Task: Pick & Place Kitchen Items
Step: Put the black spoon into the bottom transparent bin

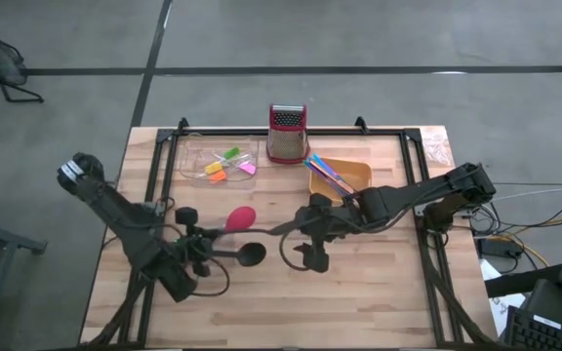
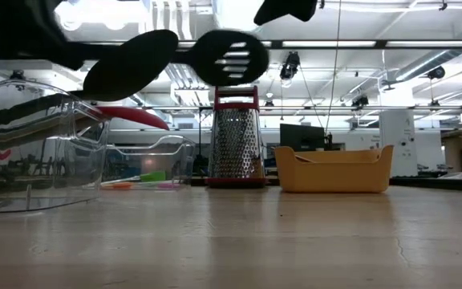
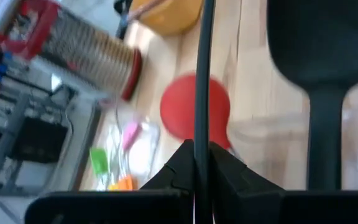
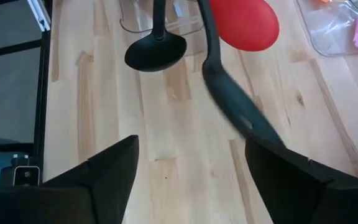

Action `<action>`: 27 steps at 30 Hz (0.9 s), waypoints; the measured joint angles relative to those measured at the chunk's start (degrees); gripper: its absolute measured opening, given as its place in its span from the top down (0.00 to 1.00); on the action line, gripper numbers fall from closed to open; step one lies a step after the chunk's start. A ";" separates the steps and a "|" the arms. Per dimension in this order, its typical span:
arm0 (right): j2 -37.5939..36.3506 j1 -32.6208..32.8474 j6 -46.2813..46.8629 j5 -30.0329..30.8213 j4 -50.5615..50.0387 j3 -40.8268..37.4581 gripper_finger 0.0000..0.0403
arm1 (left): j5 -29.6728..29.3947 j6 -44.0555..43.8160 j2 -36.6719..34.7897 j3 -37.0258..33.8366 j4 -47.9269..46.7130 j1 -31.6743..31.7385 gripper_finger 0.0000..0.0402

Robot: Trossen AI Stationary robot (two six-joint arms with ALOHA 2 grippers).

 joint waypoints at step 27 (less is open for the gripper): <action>0.00 0.01 0.01 -0.02 0.01 0.00 0.37 | 16.43 -39.14 -0.02 -5.63 -18.88 -17.15 0.94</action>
